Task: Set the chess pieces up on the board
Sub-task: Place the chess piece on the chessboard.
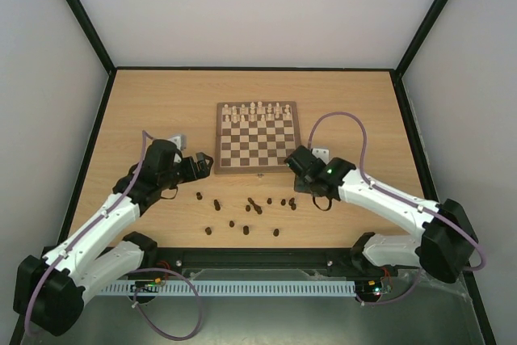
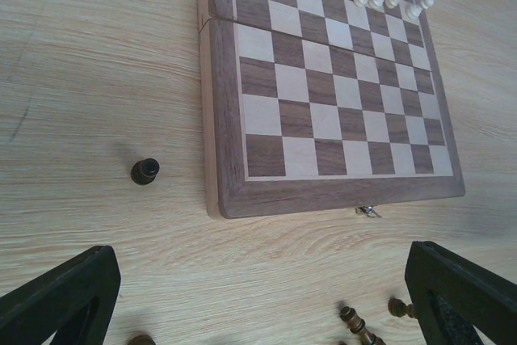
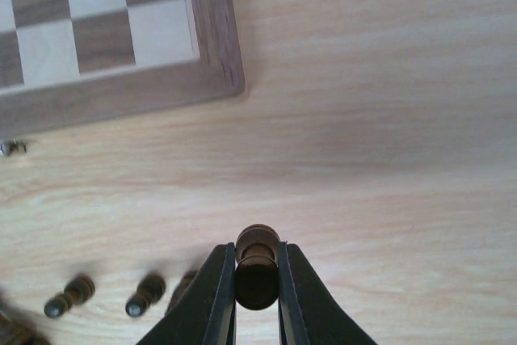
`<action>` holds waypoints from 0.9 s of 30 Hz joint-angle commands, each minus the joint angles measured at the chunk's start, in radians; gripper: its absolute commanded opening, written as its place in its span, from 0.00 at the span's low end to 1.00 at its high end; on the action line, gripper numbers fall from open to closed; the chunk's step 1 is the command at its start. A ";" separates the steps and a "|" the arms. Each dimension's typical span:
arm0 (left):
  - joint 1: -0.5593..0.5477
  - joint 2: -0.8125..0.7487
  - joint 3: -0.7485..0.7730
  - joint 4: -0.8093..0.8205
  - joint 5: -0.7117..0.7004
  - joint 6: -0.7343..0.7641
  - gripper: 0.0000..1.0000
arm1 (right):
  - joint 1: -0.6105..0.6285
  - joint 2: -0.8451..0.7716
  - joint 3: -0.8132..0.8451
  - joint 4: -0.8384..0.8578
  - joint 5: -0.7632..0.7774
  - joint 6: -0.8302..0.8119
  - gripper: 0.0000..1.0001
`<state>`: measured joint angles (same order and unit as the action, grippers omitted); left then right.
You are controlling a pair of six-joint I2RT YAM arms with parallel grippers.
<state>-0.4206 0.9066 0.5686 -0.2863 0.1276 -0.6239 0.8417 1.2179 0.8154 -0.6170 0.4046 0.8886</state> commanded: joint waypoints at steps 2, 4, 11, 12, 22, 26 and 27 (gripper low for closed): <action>-0.004 -0.049 -0.017 0.014 0.017 0.010 0.99 | -0.104 0.101 0.095 0.013 -0.036 -0.172 0.01; -0.006 -0.059 -0.015 0.006 0.008 0.005 0.99 | -0.134 0.149 0.126 0.032 -0.045 -0.215 0.01; -0.007 -0.069 -0.017 -0.007 -0.029 -0.012 0.99 | -0.225 0.275 0.230 0.070 -0.123 -0.353 0.01; -0.007 -0.073 -0.021 -0.005 -0.030 -0.013 1.00 | -0.227 0.284 0.238 0.076 -0.130 -0.363 0.01; -0.009 -0.097 -0.051 0.000 -0.034 -0.033 0.99 | -0.230 0.425 0.323 0.125 -0.231 -0.421 0.01; -0.010 -0.104 -0.055 -0.002 -0.045 -0.040 1.00 | -0.230 0.462 0.342 0.129 -0.222 -0.429 0.01; -0.012 -0.102 -0.055 -0.003 -0.048 -0.041 1.00 | -0.230 0.469 0.346 0.129 -0.220 -0.432 0.01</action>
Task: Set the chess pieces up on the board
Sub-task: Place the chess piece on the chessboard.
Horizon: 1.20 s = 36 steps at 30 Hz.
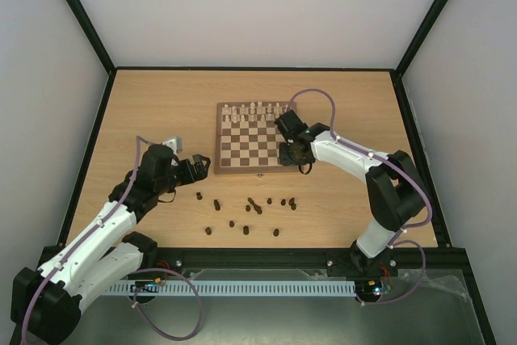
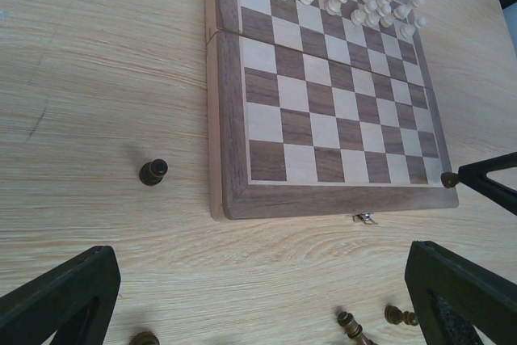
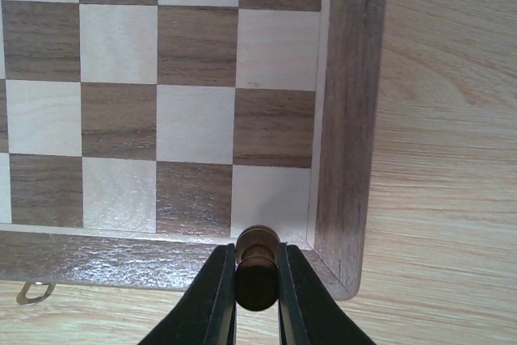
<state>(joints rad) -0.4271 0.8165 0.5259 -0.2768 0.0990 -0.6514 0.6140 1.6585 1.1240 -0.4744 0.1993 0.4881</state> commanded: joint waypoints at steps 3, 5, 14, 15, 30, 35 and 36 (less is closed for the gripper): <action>-0.006 -0.006 -0.011 -0.012 -0.025 -0.014 0.99 | -0.002 0.046 0.043 -0.012 -0.002 -0.036 0.01; -0.006 -0.002 -0.011 -0.009 -0.025 -0.013 0.99 | -0.003 0.059 0.045 -0.010 0.004 -0.041 0.01; -0.006 0.012 -0.015 0.001 -0.028 -0.013 0.99 | -0.018 0.091 0.043 0.000 0.020 -0.046 0.01; -0.006 0.017 -0.016 0.002 -0.030 -0.016 1.00 | -0.021 0.092 0.043 0.000 0.023 -0.046 0.01; -0.007 0.074 0.008 -0.087 -0.045 -0.091 1.00 | -0.025 -0.054 0.027 -0.012 -0.027 -0.063 0.33; -0.033 0.110 0.045 -0.167 -0.078 -0.116 0.99 | -0.024 -0.151 -0.010 -0.013 -0.076 -0.063 0.36; -0.042 0.131 0.056 -0.180 -0.072 -0.123 0.99 | -0.023 -0.169 -0.017 -0.013 -0.090 -0.063 0.36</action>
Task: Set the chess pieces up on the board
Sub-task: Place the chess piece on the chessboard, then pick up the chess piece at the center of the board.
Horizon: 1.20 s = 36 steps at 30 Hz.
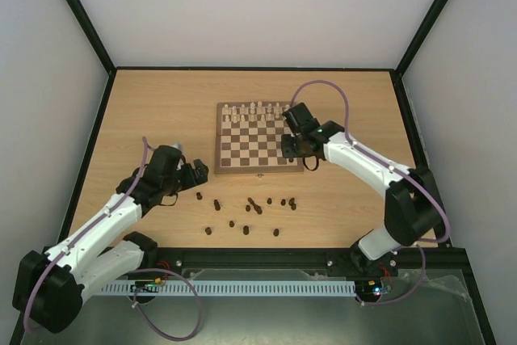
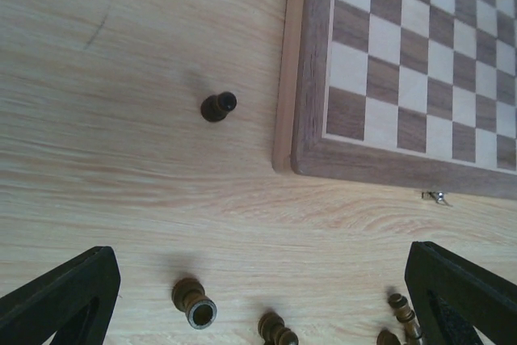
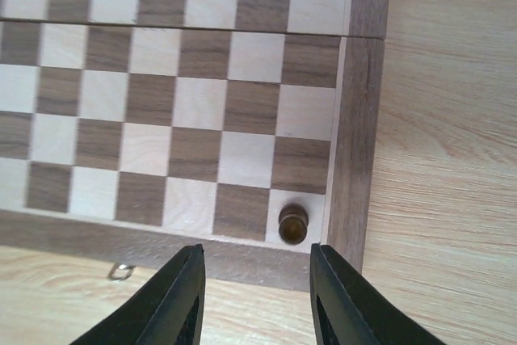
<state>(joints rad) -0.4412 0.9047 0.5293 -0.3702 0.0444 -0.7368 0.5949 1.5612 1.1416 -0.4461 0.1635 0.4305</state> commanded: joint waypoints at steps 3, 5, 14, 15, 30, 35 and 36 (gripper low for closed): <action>-0.061 0.130 0.111 -0.145 0.011 -0.035 1.00 | 0.003 -0.114 -0.053 -0.039 -0.103 -0.007 0.36; -0.092 0.176 0.164 -0.195 0.005 -0.037 1.00 | 0.015 -0.134 -0.057 -0.039 -0.127 -0.009 0.36; -0.123 0.304 0.217 -0.341 0.059 -0.063 0.99 | 0.100 -0.179 -0.066 -0.020 -0.185 -0.010 0.36; -0.123 0.318 0.221 -0.353 0.061 -0.065 0.99 | 0.107 -0.185 -0.070 -0.017 -0.192 -0.010 0.36; -0.133 0.467 0.244 -0.389 -0.025 -0.072 0.56 | 0.135 -0.242 -0.099 0.020 -0.269 -0.012 0.33; -0.134 0.496 0.249 -0.363 -0.045 -0.061 0.39 | 0.134 -0.239 -0.100 0.026 -0.280 -0.013 0.32; -0.135 0.502 0.251 -0.354 -0.048 -0.061 0.37 | 0.135 -0.238 -0.100 0.026 -0.279 -0.013 0.32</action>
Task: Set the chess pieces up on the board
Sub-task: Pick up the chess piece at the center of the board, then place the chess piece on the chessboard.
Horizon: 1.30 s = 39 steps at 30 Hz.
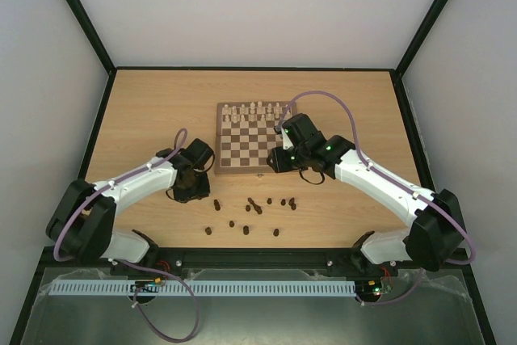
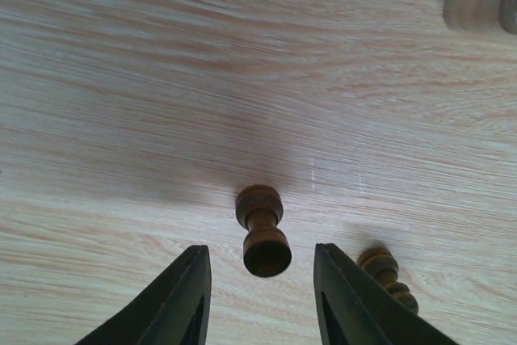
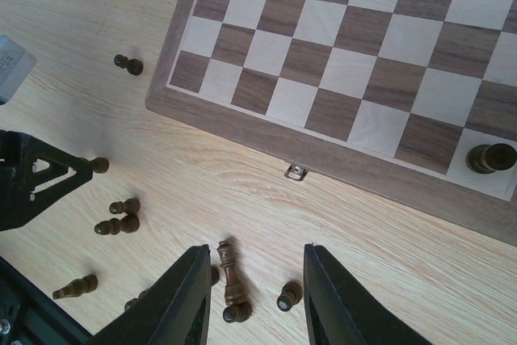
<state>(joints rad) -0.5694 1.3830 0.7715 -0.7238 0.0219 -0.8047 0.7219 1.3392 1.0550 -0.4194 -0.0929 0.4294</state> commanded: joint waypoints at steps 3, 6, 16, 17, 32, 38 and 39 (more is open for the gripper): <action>-0.010 0.045 0.005 0.021 -0.029 0.009 0.36 | 0.007 -0.016 -0.016 -0.001 -0.023 -0.012 0.32; -0.010 0.056 0.003 0.034 -0.041 0.015 0.29 | 0.007 -0.014 -0.016 -0.003 -0.022 -0.012 0.31; -0.012 0.096 0.042 0.018 -0.079 0.058 0.02 | 0.008 -0.009 -0.017 -0.002 -0.025 -0.012 0.31; -0.015 0.095 0.065 -0.006 -0.092 0.067 0.02 | 0.008 -0.009 -0.018 -0.001 -0.026 -0.013 0.30; -0.078 0.368 0.546 -0.153 -0.164 0.259 0.02 | 0.007 -0.006 -0.003 -0.031 0.039 -0.014 0.30; -0.081 0.434 0.590 -0.129 -0.163 0.281 0.03 | 0.008 -0.002 0.001 -0.035 0.051 -0.016 0.30; -0.081 0.443 0.598 -0.126 -0.163 0.283 0.03 | 0.007 0.000 0.001 -0.034 0.051 -0.015 0.30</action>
<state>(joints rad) -0.6445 1.8004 1.3205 -0.8349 -0.1352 -0.5552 0.7223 1.3396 1.0489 -0.4141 -0.0570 0.4267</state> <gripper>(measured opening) 0.121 0.302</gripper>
